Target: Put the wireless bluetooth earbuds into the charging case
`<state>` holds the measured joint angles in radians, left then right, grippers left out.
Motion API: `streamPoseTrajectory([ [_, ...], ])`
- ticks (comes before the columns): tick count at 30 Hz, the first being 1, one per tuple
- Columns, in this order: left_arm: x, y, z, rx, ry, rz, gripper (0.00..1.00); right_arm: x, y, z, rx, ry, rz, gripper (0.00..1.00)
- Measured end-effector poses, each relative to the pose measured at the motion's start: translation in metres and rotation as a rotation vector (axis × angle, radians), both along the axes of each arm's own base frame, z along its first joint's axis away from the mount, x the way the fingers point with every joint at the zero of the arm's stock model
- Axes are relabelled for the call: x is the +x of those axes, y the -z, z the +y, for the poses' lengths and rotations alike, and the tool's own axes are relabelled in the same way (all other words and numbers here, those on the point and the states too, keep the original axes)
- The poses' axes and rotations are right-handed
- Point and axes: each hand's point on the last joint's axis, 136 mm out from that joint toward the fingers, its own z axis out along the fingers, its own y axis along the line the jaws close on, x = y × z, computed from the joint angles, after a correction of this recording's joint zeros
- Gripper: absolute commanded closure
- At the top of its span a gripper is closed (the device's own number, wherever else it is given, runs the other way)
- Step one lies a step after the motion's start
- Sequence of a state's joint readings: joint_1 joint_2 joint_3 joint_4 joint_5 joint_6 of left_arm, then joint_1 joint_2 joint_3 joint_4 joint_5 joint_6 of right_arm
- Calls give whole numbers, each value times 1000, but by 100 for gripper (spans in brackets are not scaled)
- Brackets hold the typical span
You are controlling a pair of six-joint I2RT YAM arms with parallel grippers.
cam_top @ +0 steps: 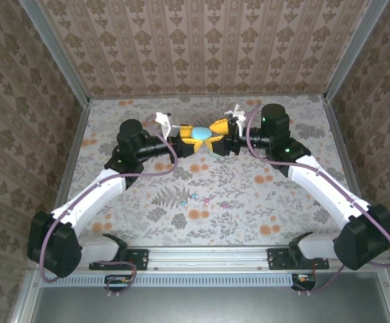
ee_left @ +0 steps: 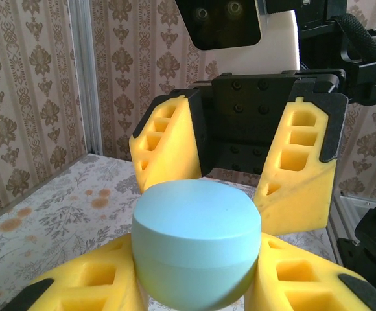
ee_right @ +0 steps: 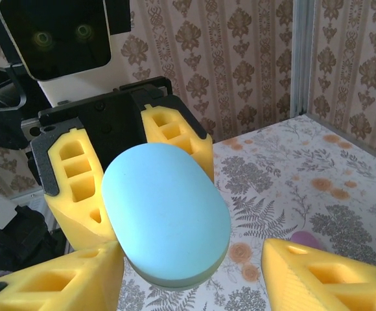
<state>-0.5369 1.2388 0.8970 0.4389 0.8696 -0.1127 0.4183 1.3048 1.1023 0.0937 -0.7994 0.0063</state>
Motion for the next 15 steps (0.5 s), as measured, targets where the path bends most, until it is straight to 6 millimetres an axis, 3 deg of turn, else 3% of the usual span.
streamPoseTrajectory([
  [10, 0, 1, 0, -2, -5, -4, 67, 9, -20, 1, 37, 33, 5, 41],
  [15, -3, 3, 0, -2, 3, -4, 66, 17, -18, 0, 41, 75, 29, 41],
])
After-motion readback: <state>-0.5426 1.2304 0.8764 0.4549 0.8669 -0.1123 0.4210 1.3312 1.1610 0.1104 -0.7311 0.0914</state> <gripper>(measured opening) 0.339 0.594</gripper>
